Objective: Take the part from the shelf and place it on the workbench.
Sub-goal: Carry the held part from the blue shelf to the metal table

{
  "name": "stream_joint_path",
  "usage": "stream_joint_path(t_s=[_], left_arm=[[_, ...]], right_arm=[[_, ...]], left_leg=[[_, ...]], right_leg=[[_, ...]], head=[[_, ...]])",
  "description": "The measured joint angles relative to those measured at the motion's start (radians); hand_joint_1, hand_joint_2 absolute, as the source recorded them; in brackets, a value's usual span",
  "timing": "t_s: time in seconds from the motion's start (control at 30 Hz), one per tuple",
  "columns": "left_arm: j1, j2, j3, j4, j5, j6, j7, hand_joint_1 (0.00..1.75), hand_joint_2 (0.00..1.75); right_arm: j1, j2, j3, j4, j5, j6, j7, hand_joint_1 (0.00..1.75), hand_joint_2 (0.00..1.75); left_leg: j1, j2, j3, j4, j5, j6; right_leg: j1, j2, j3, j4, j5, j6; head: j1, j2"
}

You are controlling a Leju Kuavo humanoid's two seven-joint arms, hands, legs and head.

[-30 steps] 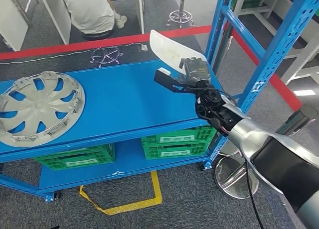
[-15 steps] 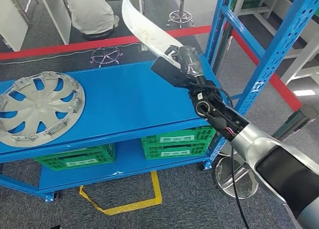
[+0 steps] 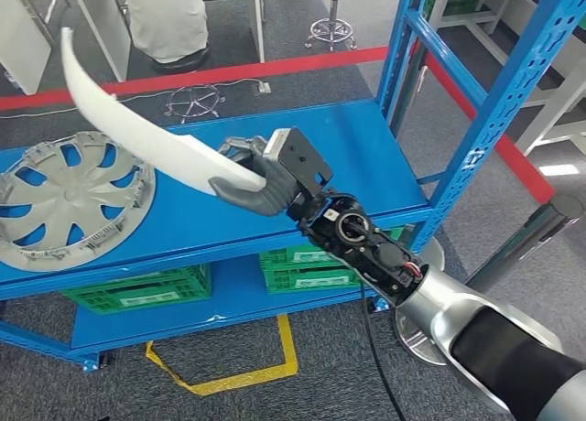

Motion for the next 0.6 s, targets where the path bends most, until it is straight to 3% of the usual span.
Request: stream_joint_path(t_s=[0.23,0.6], left_arm=[[0.003,0.0,-0.007,0.0,0.015,0.009,-0.002,0.0,1.75],[0.01,0.001,-0.009,0.0,0.03,0.012,-0.016,0.0,1.75]], right_arm=[[0.058,0.031,0.039,-0.089,-0.09,0.151,0.007,1.75,1.75],[0.1,0.074,0.112,-0.142,-0.058,0.178,-0.007,1.75,1.75]], left_leg=[[0.0,0.0,0.0,0.0,0.0,0.0],[0.0,0.0,0.0,0.0,0.0,0.0]], right_leg=[[0.0,0.0,0.0,0.0,0.0,0.0],[0.0,-0.001,0.0,0.0,0.0,0.0]], head=[[0.0,0.0],[0.0,0.0]])
